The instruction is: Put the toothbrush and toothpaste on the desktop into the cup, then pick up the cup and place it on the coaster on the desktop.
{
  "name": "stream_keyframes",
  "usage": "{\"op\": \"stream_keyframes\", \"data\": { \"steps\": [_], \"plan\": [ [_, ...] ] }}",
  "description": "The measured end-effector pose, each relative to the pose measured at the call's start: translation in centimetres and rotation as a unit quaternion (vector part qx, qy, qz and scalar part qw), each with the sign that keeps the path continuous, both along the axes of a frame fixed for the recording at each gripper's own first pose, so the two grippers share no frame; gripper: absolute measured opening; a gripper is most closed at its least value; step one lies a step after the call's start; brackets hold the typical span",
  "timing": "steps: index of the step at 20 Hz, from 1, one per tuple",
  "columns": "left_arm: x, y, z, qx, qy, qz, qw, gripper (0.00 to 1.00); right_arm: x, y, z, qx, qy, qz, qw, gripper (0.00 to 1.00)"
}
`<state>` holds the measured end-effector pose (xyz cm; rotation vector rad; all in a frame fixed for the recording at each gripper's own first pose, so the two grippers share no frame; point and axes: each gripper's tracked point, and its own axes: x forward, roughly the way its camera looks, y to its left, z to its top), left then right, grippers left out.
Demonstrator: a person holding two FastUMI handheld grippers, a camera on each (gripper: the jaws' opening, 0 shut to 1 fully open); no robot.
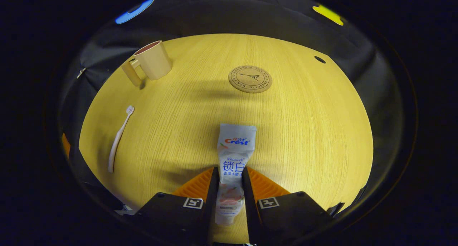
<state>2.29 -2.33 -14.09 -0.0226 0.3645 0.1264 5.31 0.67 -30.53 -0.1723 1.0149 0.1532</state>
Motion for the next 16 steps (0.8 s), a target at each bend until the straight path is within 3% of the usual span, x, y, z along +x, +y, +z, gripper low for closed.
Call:
{"op": "stream_keyframes", "data": {
  "steps": [1,5,6,7,16],
  "plan": [
    [0.1,0.0,-0.2,-0.003,0.003,-0.001,1.0,0.98,0.1,-0.1,-0.2,-0.001,-0.001,0.002,1.0,0.35],
    [0.9,0.4,-0.7,-0.019,0.013,-0.001,1.0,0.98,0.2,-0.1,0.0,0.004,0.0,0.006,1.0,0.31],
    [1.2,0.7,-0.8,-0.024,0.018,-0.002,1.0,0.98,0.2,-0.4,0.1,0.002,-0.001,0.007,1.0,0.26],
    [1.6,1.0,-1.1,-0.027,0.023,-0.001,0.999,0.98,0.3,-0.7,0.4,0.0,-0.007,0.007,1.0,0.31],
    [4.9,2.3,-5.6,-0.064,0.121,-0.017,0.99,0.98,1.7,-3.7,5.7,0.024,-0.063,-0.013,0.998,0.31]
  ]
}}
